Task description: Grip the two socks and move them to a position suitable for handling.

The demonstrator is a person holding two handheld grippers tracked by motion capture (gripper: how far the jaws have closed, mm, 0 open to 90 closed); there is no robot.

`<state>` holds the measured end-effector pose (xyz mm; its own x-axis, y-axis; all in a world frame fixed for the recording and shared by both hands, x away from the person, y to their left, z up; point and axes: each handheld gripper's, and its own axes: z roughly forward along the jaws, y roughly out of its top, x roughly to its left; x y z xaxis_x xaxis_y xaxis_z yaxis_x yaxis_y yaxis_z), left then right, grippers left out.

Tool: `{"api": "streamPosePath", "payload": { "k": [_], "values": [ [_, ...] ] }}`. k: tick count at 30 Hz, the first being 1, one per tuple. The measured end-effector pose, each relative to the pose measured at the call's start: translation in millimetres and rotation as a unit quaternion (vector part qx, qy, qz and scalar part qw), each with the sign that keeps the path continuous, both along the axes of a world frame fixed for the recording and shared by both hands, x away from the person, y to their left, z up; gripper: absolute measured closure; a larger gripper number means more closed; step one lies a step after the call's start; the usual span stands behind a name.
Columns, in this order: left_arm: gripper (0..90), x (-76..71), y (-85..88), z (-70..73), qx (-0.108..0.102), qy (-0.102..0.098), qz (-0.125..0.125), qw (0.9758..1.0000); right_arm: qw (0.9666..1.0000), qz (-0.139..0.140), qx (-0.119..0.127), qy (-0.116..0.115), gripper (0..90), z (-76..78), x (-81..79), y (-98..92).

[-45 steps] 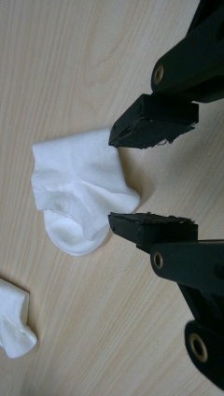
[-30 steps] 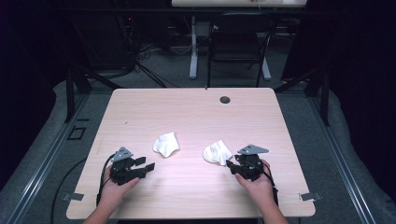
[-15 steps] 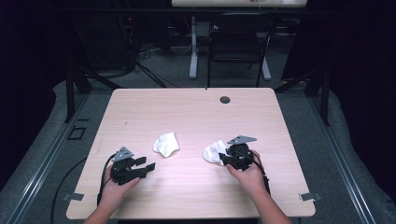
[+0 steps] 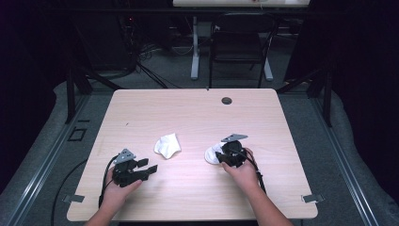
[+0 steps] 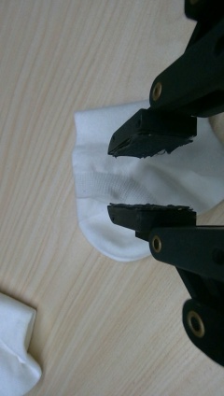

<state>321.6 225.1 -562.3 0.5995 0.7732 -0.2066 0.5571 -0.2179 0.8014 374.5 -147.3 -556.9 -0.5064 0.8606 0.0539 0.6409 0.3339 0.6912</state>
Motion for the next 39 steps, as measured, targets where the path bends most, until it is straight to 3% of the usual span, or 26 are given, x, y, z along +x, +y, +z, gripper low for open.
{"api": "streamPosePath", "payload": {
  "k": [9,19,39],
  "values": [
    [45.3,-0.8,-1.4,0.3,-0.002,0.0,-0.002,1.0,0.9998,-0.009,-0.01,0.017,65.1,-9.7,-2.2,-3.8],
    [45.3,-1.1,-3.0,-0.1,-0.002,-0.002,-0.005,1.0,0.999,-0.005,-0.024,0.036,66.5,-5.9,-14.6,2.2],
    [45.9,-3.0,-9.7,-1.2,0.002,0.003,-0.018,0.9998,0.9983,0.017,-0.013,0.054,70.3,-6.0,-47.5,34.7]
  ]
}}
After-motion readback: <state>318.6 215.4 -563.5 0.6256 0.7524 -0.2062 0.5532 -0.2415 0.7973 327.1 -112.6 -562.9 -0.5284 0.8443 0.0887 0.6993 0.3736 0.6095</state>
